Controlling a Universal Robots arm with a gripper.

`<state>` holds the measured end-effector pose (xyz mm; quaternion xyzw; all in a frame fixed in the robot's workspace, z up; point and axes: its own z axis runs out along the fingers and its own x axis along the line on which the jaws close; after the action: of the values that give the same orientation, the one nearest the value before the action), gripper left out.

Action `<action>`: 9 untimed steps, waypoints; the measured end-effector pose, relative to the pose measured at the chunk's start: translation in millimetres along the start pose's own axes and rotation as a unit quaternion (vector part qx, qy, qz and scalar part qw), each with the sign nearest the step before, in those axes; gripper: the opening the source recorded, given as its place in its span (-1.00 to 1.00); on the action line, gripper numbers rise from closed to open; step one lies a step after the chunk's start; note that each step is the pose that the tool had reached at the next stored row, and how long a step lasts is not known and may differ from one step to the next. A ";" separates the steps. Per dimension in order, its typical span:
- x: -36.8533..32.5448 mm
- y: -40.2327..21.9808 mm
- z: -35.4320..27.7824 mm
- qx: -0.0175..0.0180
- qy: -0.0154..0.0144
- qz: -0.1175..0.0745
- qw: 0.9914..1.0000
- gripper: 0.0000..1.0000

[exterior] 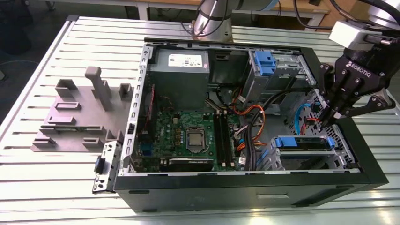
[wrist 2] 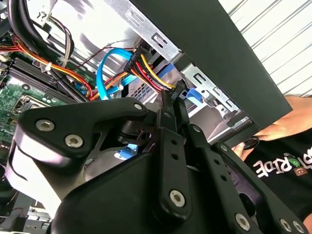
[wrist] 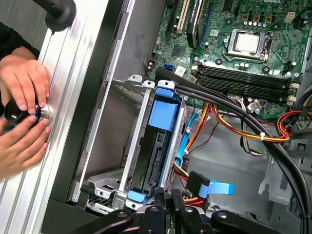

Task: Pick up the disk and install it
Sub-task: 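Insert the first disk wire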

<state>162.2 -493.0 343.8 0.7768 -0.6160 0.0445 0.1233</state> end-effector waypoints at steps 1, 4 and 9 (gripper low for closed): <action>0.0 0.0 0.0 0.000 0.000 0.000 1.000 -0.66; 0.0 0.1 0.0 0.000 0.000 0.000 1.000 -0.66; 1.9 0.5 1.3 0.000 0.000 0.000 1.000 -0.66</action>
<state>162.1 -495.2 343.1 0.7767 -0.6161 0.0446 0.1232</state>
